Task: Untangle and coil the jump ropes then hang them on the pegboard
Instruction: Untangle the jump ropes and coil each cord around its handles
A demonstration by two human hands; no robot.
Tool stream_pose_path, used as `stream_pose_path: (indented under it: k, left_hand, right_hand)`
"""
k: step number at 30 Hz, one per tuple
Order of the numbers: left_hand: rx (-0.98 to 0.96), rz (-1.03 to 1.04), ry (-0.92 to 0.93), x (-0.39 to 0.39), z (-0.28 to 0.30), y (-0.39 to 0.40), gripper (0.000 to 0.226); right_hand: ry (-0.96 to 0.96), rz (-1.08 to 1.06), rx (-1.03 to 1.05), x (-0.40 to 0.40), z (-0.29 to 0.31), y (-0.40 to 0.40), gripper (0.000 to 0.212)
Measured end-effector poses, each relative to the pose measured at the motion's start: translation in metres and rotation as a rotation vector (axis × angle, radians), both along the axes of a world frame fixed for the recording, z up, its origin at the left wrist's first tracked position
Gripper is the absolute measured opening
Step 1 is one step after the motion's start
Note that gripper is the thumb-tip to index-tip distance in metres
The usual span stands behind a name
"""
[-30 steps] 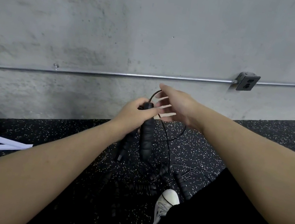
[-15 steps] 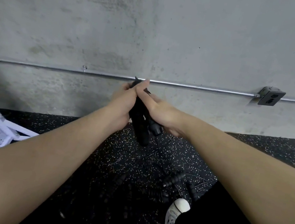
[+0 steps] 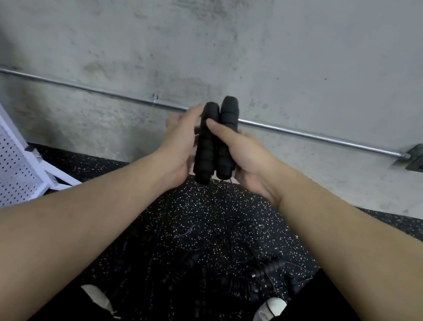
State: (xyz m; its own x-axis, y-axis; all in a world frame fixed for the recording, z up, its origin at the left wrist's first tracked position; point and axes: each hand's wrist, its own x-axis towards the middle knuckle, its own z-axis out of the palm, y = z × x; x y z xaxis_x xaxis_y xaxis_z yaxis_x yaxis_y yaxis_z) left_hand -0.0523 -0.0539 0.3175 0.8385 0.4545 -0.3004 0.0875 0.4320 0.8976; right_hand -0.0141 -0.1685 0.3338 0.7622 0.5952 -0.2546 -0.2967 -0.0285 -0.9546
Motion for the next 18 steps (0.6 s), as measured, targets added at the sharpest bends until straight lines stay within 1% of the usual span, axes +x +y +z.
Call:
stream_pose_path:
  k: [2,3,6,7,10,12,14,16,18]
  left_hand:
    - [-0.062,-0.115,-0.013,-0.007,0.005,-0.005,0.038]
    - [-0.08,-0.159,-0.022,-0.008,0.005,-0.007,0.037]
    - [-0.147,-0.221,-0.042,-0.008,0.005,-0.013,0.037]
    - [-0.16,-0.243,-0.038,-0.008,0.005,-0.012,0.037]
    - [-0.223,-0.324,-0.034,-0.011,0.007,-0.007,0.036]
    - [-0.226,-0.375,-0.04,-0.013,0.009,-0.003,0.035]
    - [-0.212,-0.411,-0.002,-0.013,0.009,0.002,0.038]
    - [-0.187,-0.47,0.031,-0.013,0.01,0.006,0.038]
    - [-0.172,-0.53,0.036,-0.014,0.013,0.013,0.032]
  right_hand:
    - [-0.001,-0.077,0.048,0.006,-0.001,0.007,0.037]
    - [-0.021,-0.106,0.037,0.008,-0.002,0.01,0.039]
    - [-0.144,-0.156,-0.128,0.01,-0.008,0.012,0.036]
    - [-0.196,-0.173,-0.199,0.011,-0.009,0.013,0.039]
    - [-0.301,-0.112,-0.386,0.012,-0.009,0.011,0.064]
    - [-0.385,-0.03,-0.582,0.014,-0.007,0.008,0.076]
    - [-0.408,0.055,-0.704,0.015,-0.003,0.001,0.081]
    - [-0.437,0.126,-0.753,0.019,0.003,-0.008,0.085]
    - [-0.556,0.056,-0.789,0.023,0.011,-0.018,0.079]
